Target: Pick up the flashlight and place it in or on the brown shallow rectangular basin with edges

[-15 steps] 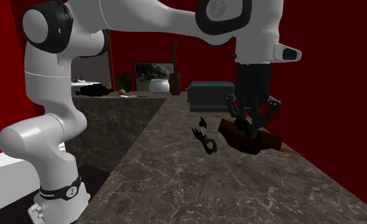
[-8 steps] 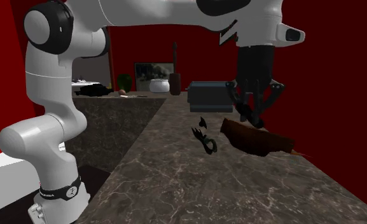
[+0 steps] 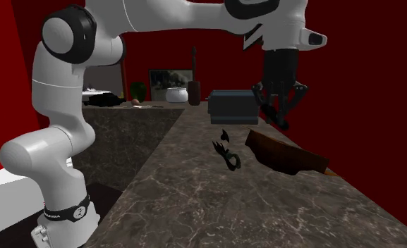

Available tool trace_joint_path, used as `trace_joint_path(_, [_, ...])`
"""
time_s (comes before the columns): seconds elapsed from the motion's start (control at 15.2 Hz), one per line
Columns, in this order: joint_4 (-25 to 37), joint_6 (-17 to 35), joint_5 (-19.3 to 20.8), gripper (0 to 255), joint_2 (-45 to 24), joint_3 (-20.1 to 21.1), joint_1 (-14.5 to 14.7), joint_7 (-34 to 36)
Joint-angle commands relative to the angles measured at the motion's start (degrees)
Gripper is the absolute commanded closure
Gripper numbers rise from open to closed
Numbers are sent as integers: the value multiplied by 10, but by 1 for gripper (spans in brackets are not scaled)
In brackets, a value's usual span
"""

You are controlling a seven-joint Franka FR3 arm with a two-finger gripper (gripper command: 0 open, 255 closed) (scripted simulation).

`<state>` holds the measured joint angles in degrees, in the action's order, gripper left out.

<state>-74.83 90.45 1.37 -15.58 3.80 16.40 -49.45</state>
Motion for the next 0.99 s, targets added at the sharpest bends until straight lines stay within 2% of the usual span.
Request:
trace_joint_path(0.0, [13,-5,3,255,-8,9,18,27])
trace_joint_path(0.46, [104,-35,18,255,-71,36,80,110])
trace_joint_path(0.92, [19,30,16,255,-51,35,76,110])
